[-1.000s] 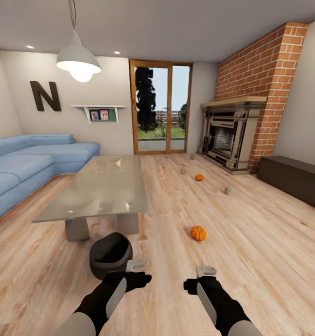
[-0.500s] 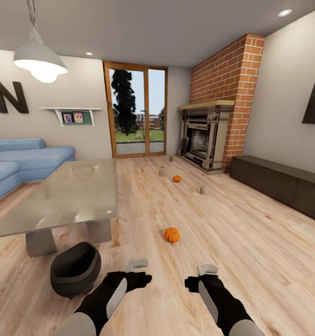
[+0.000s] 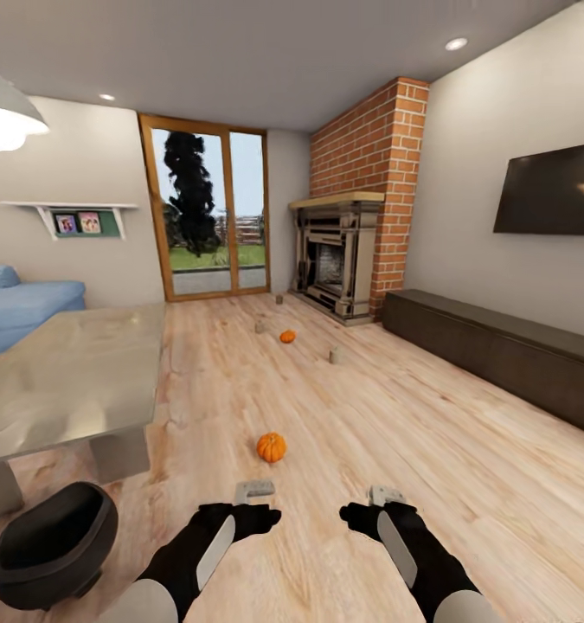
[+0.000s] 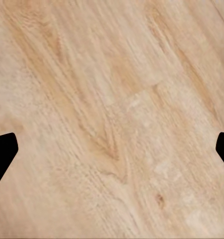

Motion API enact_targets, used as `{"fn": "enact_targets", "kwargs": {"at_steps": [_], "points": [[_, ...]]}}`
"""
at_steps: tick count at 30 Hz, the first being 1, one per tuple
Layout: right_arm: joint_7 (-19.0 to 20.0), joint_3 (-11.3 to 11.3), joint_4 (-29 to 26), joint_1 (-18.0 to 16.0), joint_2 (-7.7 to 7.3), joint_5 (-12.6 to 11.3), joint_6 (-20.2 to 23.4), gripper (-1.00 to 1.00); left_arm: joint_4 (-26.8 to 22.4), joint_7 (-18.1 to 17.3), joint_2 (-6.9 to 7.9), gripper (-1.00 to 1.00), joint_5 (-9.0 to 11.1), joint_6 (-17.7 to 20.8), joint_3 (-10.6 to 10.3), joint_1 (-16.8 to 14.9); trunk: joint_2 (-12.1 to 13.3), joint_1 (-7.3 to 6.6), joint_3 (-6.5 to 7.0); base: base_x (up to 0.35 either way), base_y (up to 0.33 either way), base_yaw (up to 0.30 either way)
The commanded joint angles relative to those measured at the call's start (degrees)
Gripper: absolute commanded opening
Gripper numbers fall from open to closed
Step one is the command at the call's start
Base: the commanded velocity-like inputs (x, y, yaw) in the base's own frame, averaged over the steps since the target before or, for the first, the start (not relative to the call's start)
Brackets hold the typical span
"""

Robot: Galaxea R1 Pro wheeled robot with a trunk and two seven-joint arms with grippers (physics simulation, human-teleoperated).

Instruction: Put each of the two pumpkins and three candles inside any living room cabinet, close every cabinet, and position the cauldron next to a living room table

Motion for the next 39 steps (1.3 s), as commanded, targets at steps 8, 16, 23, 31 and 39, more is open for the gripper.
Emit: {"fn": "enact_targets", "kwargs": {"at_steps": [8,16,23,31,39], "points": [[-0.5,0.2,0.0,0.0,-0.12,-3.5,-0.4,1.00,-0.1,0.0,0.03,1.00,0.1,0.3,0.0,0.0,0.0,0.00,0.34,0.143,-0.267,-0.258],[-0.5,0.2,0.1,0.0,-0.30,-3.8,-3.0,1.00,-0.1,0.0,0.01,1.00,0.0,0.3,0.0,0.0,0.0,0.00,0.68,0.189,-0.230,-0.269],[-0.5,0.2,0.1,0.0,-0.30,-3.8,-3.4,1.00,-0.1,0.0,0.01,1.00,0.0,0.3,0.0,0.0,0.0,0.00,0.98,0.274,-0.121,-0.270],[-0.5,0.2,0.2,0.0,-0.09,-3.9,-3.4,1.00,-0.1,0.0,-0.08,1.00,0.0,0.3,0.0,0.0,0.0,0.00,1.32,0.317,-0.008,-0.270],[-0.4,0.2,0.3,0.0,-0.09,-3.9,-3.4,1.00,0.0,0.0,-0.02,1.00,-0.1,0.3,0.0,0.0,0.0,0.00,1.67,0.321,0.000,-0.270]]}}
